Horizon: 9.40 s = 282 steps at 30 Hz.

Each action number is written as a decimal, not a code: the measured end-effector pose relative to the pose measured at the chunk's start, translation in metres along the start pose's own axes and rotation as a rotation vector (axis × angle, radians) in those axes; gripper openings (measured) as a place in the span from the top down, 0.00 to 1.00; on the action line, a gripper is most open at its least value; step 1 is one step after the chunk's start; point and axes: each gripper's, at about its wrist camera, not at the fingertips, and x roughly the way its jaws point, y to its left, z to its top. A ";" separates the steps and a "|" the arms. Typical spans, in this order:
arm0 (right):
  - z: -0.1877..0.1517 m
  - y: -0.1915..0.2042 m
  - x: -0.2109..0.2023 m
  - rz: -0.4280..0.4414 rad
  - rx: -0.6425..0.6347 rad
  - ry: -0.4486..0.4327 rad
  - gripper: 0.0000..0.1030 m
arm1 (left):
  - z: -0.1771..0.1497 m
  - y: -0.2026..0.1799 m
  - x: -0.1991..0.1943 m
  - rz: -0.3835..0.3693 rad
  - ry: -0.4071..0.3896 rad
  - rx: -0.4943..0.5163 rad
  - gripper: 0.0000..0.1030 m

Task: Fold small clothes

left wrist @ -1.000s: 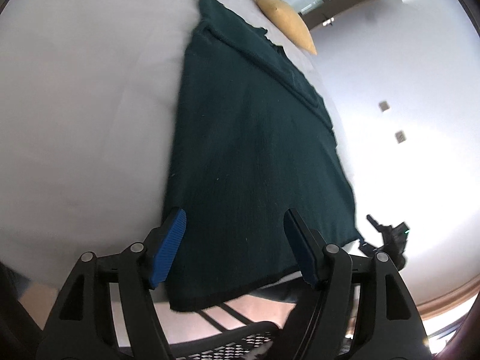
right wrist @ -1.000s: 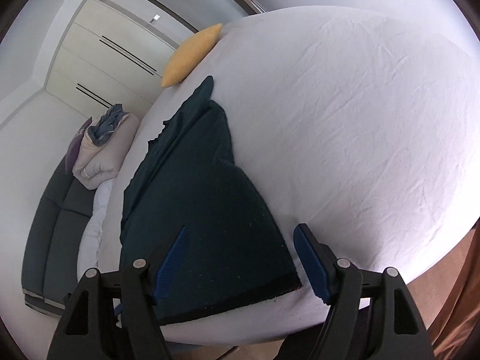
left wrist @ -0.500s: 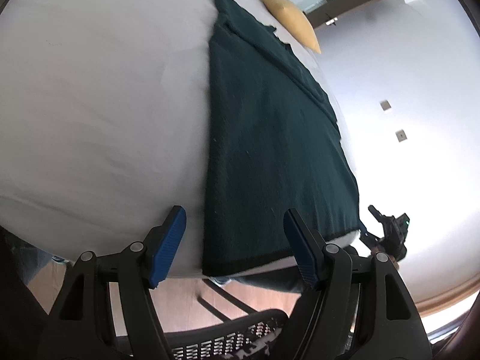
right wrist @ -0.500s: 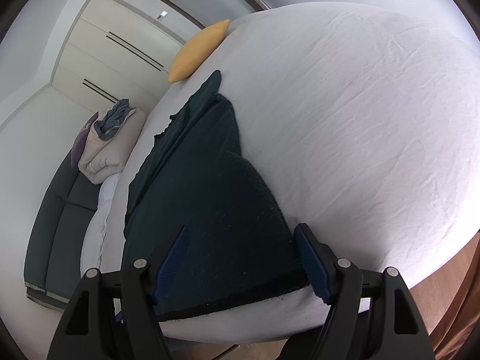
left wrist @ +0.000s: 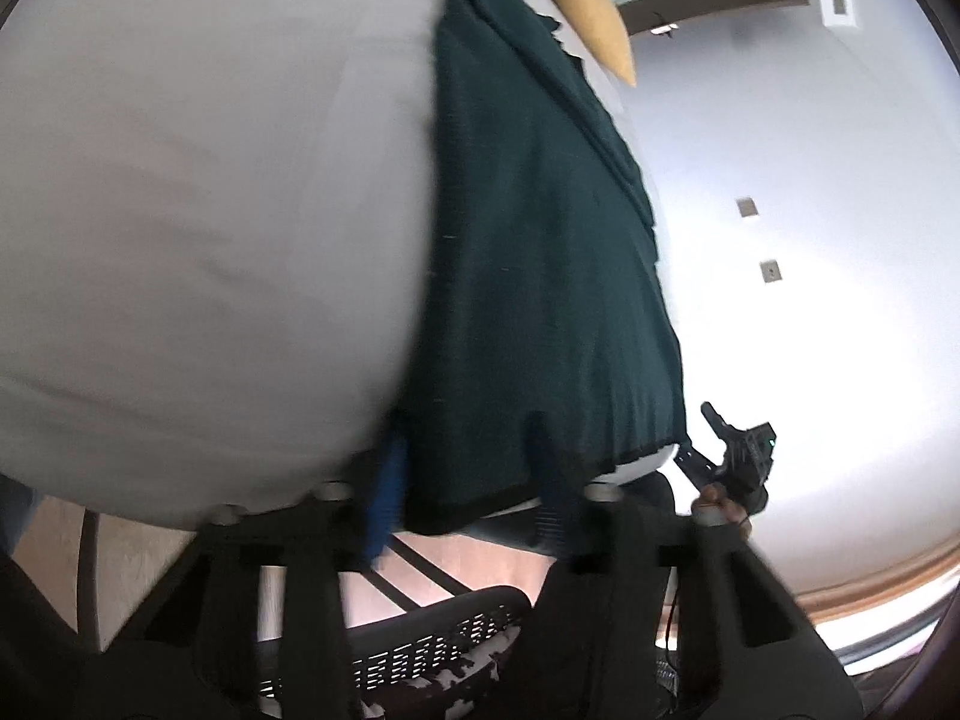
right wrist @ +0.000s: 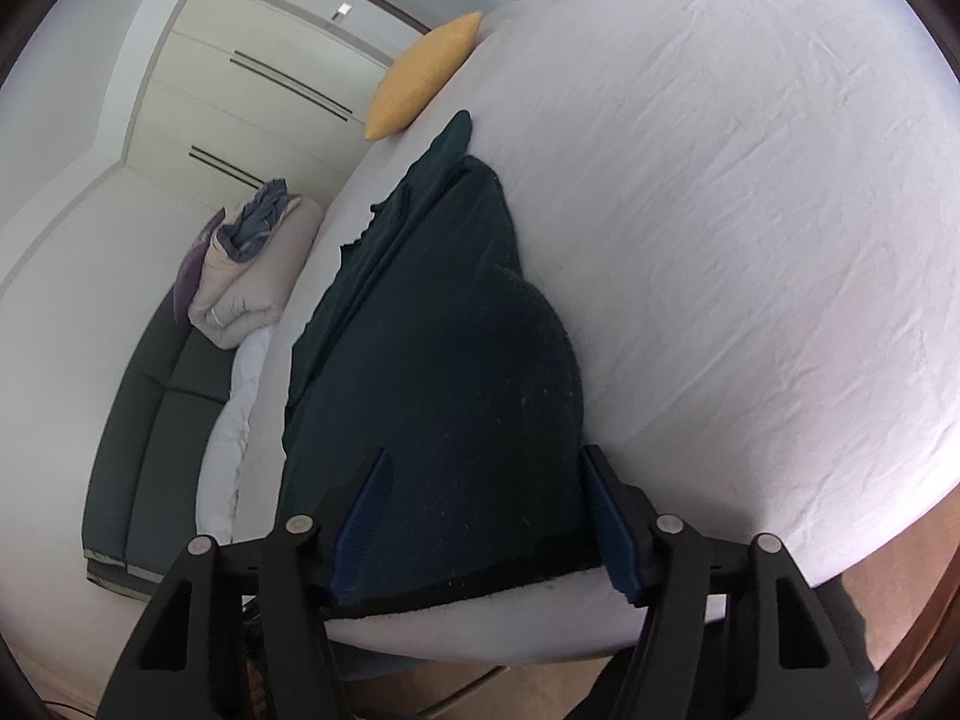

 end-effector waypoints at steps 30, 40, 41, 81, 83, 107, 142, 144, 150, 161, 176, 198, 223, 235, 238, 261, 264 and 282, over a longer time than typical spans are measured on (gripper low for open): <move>0.009 -0.033 -0.007 0.025 0.160 0.139 0.44 | 0.026 -0.013 0.036 0.020 0.037 0.015 0.85; 0.009 -0.043 -0.005 0.146 0.236 0.111 0.86 | 0.028 -0.029 0.034 0.030 0.008 0.072 0.94; 0.009 -0.041 -0.004 0.125 0.225 0.114 0.89 | 0.029 -0.031 0.031 0.024 0.000 0.075 0.95; 0.246 0.115 0.137 0.072 0.043 -0.033 0.92 | 0.326 -0.089 0.039 -0.166 -0.220 0.032 0.95; 0.263 0.118 0.159 0.037 0.032 -0.028 0.92 | 0.350 -0.087 0.051 -0.145 -0.226 0.025 0.95; 0.323 0.092 0.252 -0.219 0.028 -0.139 0.36 | 0.492 -0.020 0.121 -0.079 -0.211 -0.124 0.25; 0.296 0.094 0.260 -0.295 -0.131 0.014 0.69 | 0.337 -0.074 0.110 0.106 -0.291 0.245 0.25; 0.294 0.094 0.265 -0.293 -0.139 0.039 0.69 | 0.338 -0.078 0.111 0.118 -0.284 0.252 0.25; 0.291 0.105 0.268 -0.316 -0.208 0.059 0.90 | 0.337 -0.076 0.109 0.105 -0.300 0.232 0.25; 0.297 0.092 0.254 -0.424 -0.171 -0.059 0.93 | 0.332 -0.076 0.110 0.123 -0.304 0.240 0.25; 0.295 0.069 0.244 -0.461 -0.103 -0.121 0.93 | 0.316 -0.086 0.106 0.179 -0.300 0.292 0.25; 0.153 0.127 0.242 0.057 -0.289 0.063 0.44 | 0.294 -0.115 0.165 0.580 -0.162 0.559 0.26; 0.156 0.163 0.289 0.206 -0.190 0.220 0.55 | 0.357 -0.148 0.211 0.447 -0.158 0.548 0.27; 0.206 0.010 0.153 0.056 0.158 -0.229 0.81 | 0.316 -0.113 0.165 0.446 -0.245 0.482 0.27; 0.196 -0.003 0.123 0.002 0.200 -0.308 0.72 | 0.313 -0.107 0.161 0.424 -0.247 0.446 0.27; 0.142 0.161 0.185 0.100 -0.191 -0.089 0.38 | 0.356 -0.095 0.156 0.596 -0.193 0.277 0.06; 0.135 0.157 0.187 0.088 -0.191 -0.072 0.38 | 0.355 -0.099 0.163 0.629 -0.201 0.301 0.06; 0.131 0.209 0.297 0.044 -0.284 0.182 0.39 | 0.336 -0.094 0.152 0.631 -0.223 0.318 0.06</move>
